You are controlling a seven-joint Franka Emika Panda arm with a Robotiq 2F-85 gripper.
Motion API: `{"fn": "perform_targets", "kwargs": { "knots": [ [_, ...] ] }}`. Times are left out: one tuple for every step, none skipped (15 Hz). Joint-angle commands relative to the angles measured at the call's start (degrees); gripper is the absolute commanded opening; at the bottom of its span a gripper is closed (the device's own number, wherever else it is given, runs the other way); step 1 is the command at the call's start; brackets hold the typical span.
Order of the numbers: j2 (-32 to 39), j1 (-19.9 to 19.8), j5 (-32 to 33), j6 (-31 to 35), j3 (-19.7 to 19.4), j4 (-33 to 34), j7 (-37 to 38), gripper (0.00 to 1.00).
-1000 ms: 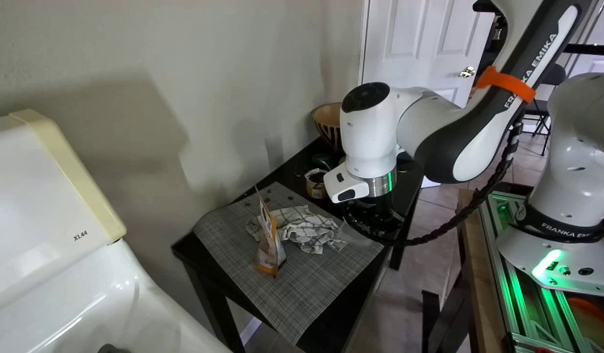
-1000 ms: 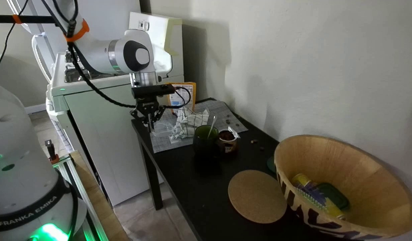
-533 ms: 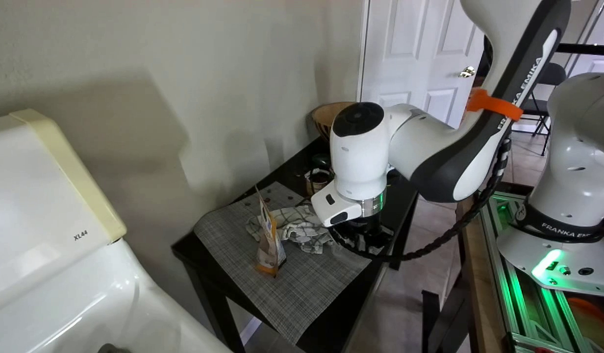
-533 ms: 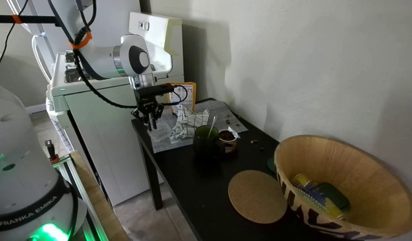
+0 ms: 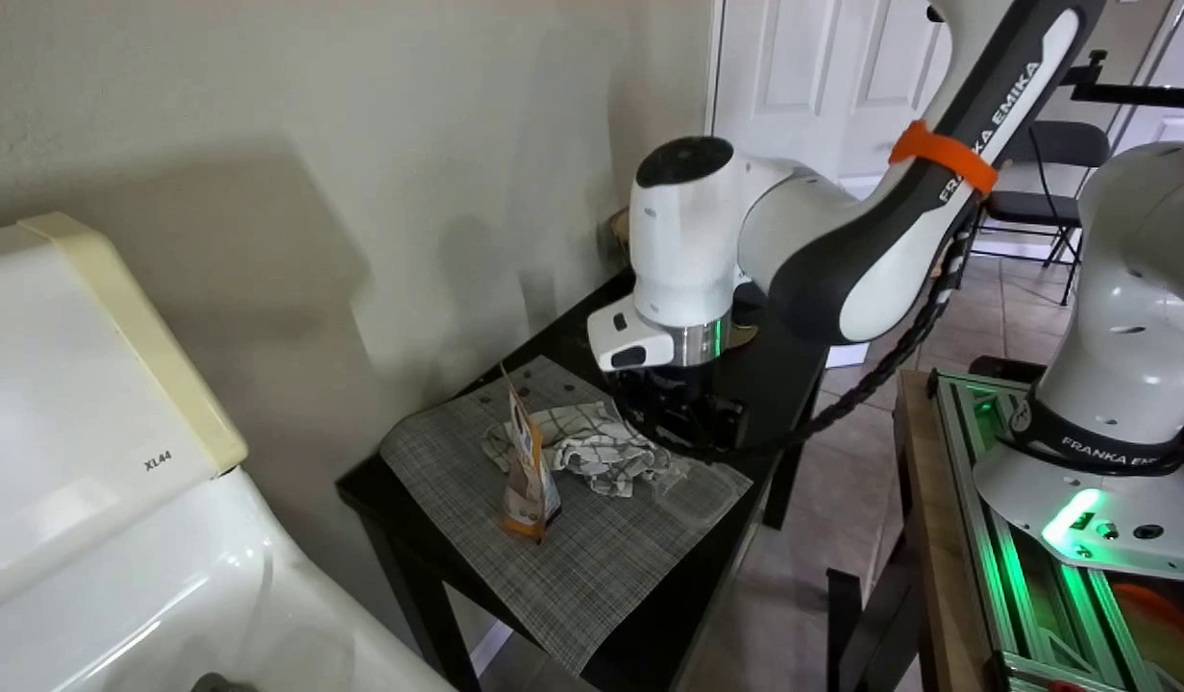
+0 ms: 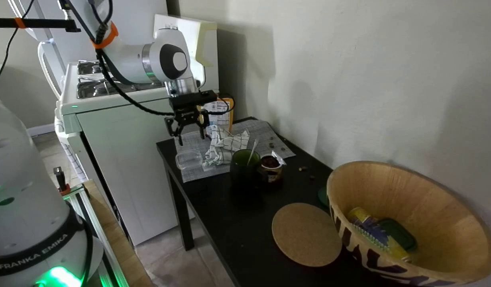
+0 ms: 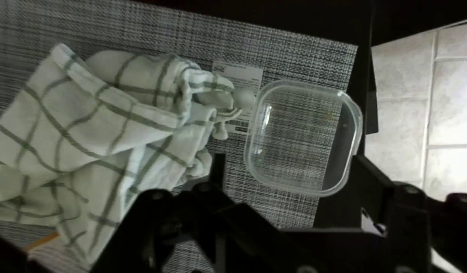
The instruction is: Remove the clear bowl from the wooden bowl and put it on the placemat.
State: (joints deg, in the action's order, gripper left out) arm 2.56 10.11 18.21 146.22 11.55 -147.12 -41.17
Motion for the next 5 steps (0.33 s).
{"fn": "perform_targets", "kwargs": {
  "knots": [
    [-14.0, -2.2, -8.5, 1.2, -2.5, -6.7, -3.0, 1.00],
    [-16.9, -2.5, -10.6, 0.7, -4.4, -7.4, -4.0, 1.00],
    [-20.3, -2.4, -12.5, 0.0, -6.3, -8.2, -4.5, 1.00],
    [-23.0, -2.7, -13.7, -0.5, -8.5, -8.6, -5.0, 1.00],
    [-15.5, -1.7, -10.0, -0.1, -6.8, -4.5, -3.0, 1.00]
  ]
}}
